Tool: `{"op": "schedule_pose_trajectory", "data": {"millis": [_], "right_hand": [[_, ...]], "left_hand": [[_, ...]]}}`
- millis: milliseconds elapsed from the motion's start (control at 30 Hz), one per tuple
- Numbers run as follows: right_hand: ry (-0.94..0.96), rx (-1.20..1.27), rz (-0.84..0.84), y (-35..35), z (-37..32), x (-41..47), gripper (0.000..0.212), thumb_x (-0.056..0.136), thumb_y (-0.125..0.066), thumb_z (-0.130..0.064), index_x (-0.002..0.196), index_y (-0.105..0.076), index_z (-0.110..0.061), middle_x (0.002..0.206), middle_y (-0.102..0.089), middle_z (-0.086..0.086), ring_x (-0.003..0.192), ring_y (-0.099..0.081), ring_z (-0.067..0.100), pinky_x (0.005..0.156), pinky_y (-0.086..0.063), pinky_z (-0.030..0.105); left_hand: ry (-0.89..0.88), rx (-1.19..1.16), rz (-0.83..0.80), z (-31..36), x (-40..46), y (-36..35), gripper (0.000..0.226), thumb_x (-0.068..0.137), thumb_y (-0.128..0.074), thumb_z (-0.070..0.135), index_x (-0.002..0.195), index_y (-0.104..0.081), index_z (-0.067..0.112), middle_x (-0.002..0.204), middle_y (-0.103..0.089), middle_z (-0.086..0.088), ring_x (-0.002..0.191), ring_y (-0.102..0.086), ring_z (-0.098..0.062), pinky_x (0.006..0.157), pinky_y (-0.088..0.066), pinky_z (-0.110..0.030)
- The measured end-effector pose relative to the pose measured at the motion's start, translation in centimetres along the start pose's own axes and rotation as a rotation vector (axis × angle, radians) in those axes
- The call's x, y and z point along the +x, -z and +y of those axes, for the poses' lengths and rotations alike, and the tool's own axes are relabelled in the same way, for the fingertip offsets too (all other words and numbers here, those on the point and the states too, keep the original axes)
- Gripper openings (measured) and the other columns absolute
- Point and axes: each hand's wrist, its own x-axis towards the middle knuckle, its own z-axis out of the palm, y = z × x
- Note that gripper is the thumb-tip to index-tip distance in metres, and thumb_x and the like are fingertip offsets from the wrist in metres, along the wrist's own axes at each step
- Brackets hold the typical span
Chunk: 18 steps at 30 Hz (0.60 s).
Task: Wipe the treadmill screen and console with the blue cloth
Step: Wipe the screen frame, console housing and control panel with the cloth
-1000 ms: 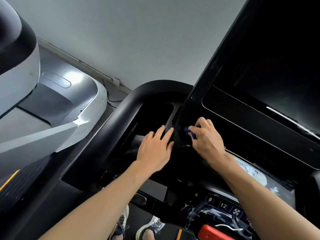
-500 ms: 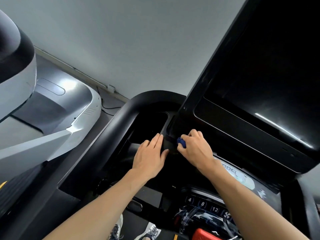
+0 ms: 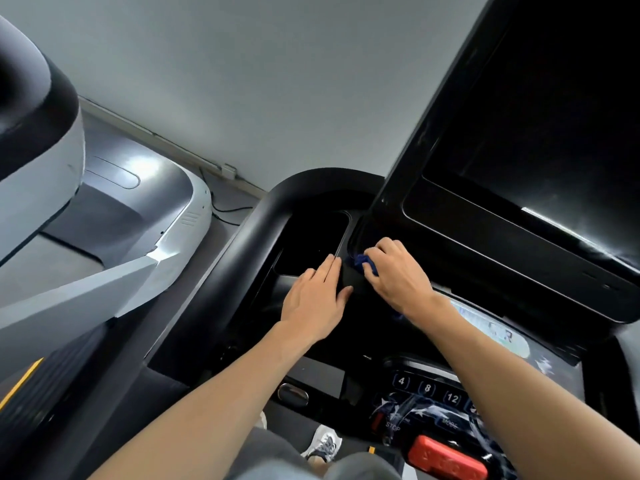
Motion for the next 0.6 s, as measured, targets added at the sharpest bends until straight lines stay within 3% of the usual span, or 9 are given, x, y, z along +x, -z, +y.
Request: {"op": "schedule_pose_trajectory", "data": {"millis": [167,267,433,500,600], "right_hand": [[-0.182,0.082,-0.039,1.7,4.0,-3.2,0.025,0.100,-0.055,-0.026,0.118,-0.066,-0.012,0.110,-0.054,0.006,0.104,-0.048,0.022,0.089,-0.045,0.032],[-0.256,0.163,-0.014,1.4,2.5,-1.8,0.022,0.099,-0.058,-0.024,0.114,-0.069,-0.013,0.108,-0.054,0.003,0.107,-0.050,0.021,0.082,-0.041,0.028],[-0.139,0.196,0.136,-0.3,-1.0,0.8,0.009,0.089,-0.071,-0.014,0.098,-0.073,-0.014,0.101,-0.059,-0.002,0.096,-0.054,0.017,0.067,-0.055,0.037],[-0.108,0.139,0.249,-0.3,0.2,-0.2,0.008,0.088,-0.072,-0.010,0.095,-0.072,-0.013,0.101,-0.058,-0.004,0.092,-0.052,0.016,0.056,-0.052,0.036],[-0.069,0.062,0.344,0.3,3.0,-2.6,0.018,0.092,-0.065,-0.024,0.102,-0.074,-0.012,0.103,-0.060,0.001,0.090,-0.053,0.020,0.053,-0.049,0.034]], "left_hand": [[0.005,0.102,0.027,0.9,0.1,-0.3,0.061,0.109,-0.025,0.046,0.162,-0.016,0.019,0.168,-0.020,-0.002,0.141,-0.039,-0.024,0.119,-0.029,-0.035],[0.029,0.157,0.042,1.7,0.6,-0.1,0.055,0.108,-0.027,0.044,0.160,-0.026,0.023,0.161,-0.034,-0.008,0.131,-0.048,-0.031,0.110,-0.039,-0.040],[0.085,0.127,0.059,2.3,2.1,0.6,0.036,0.103,-0.046,0.028,0.137,-0.049,0.021,0.138,-0.053,-0.011,0.115,-0.054,-0.033,0.093,-0.046,-0.042],[0.071,0.051,0.141,2.3,2.9,0.5,0.033,0.102,-0.051,0.023,0.135,-0.053,0.017,0.145,-0.048,-0.015,0.123,-0.050,-0.035,0.094,-0.049,-0.042],[0.013,-0.150,0.181,3.0,4.4,-0.4,0.040,0.105,-0.048,0.016,0.145,-0.046,0.013,0.154,-0.039,-0.021,0.142,-0.037,-0.036,0.110,-0.043,-0.042]]}}
